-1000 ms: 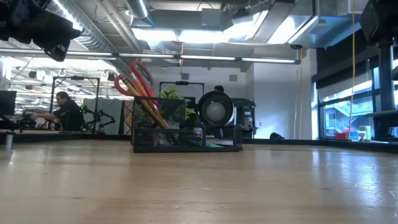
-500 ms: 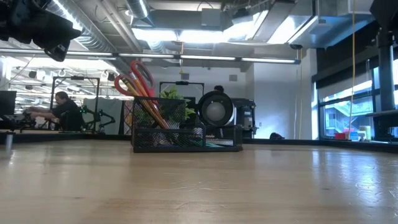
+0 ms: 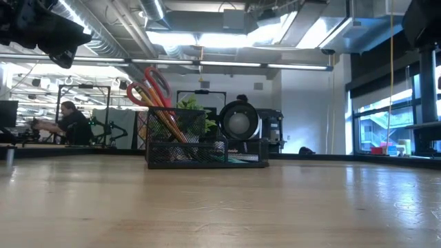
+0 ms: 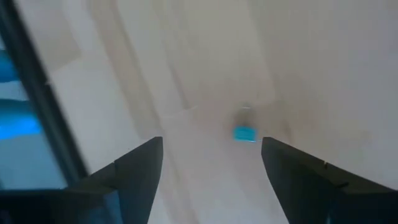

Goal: Pick and place office supplies into organizer
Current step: Put the blue binder clip into the black desk organizer

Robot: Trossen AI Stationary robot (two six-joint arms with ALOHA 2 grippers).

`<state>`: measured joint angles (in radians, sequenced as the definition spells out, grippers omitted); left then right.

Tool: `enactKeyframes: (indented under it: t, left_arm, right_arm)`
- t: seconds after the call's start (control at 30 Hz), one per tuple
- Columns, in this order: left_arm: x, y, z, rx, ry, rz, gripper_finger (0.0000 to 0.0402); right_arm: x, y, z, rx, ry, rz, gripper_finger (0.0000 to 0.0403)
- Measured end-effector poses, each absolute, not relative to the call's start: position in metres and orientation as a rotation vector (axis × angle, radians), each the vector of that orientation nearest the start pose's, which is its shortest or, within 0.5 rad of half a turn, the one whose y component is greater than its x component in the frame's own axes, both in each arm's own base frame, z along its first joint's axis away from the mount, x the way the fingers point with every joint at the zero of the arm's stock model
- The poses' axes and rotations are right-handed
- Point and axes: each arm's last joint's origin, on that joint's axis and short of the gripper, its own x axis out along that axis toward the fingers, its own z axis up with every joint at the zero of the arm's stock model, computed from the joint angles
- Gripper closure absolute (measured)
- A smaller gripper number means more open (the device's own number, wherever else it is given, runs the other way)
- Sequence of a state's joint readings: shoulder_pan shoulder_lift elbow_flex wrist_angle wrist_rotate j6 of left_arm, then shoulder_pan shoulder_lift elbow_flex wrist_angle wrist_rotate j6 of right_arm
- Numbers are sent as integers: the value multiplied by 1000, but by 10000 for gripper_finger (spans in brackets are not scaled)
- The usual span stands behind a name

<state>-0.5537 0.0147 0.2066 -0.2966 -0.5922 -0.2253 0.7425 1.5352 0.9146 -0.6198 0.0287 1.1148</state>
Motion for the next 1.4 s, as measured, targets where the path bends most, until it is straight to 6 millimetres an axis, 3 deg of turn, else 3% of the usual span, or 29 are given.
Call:
enactKeyframes:
  t: [0.27,0.73,1.4]
  left_arm:
    - [73,-26,203,-195,83,49,312]
    - [73,-26,203,-192,83,51,314]
    - [73,-26,201,-182,100,55,312]
  right_arm:
    - [202,183,175,416,1357,-159,127]
    - [210,191,139,361,1421,-226,127]
    - [211,192,135,353,1424,-228,127]
